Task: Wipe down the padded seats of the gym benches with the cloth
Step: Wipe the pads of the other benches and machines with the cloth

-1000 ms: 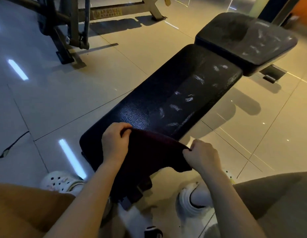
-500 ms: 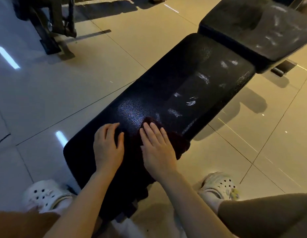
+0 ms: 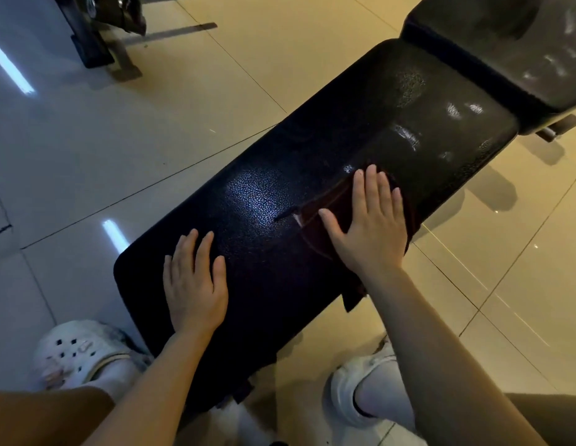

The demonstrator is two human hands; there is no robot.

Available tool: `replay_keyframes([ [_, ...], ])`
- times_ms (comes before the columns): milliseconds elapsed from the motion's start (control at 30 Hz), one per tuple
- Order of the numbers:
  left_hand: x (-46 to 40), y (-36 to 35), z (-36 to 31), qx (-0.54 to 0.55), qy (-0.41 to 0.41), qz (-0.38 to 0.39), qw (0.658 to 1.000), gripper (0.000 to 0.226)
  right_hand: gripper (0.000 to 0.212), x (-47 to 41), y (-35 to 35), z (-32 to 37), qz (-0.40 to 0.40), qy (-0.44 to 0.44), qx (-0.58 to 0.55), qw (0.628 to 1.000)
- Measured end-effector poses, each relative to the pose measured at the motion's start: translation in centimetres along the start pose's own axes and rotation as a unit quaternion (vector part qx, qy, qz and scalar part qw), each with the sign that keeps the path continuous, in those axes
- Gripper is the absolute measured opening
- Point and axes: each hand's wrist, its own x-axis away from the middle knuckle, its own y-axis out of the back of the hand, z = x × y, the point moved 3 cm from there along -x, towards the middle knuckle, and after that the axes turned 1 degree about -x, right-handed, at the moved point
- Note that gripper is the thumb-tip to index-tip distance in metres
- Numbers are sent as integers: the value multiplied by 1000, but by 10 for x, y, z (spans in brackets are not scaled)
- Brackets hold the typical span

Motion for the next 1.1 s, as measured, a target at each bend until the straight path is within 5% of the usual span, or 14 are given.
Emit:
replay_keyframes([
  [233,0,-1,-2,-5,7,-13,1000,56,79,-49,11,-15,-5,-44,30,999],
  [567,1,0,0,-9,-2,-11,1000,54,71,59,-26,88,63,129,-37,989],
  [767,1,1,-1,1,2,-12,1000,56,81,22,0,47,73,65,-76,992],
  [933,1,0,-1,4,6,-21,1000,55,76,-40,22,-28,55,9,0,998],
  [1100,-1,0,-2,-5,10,-19,1000,55,76,-62,22,-34,24,12,45,999],
])
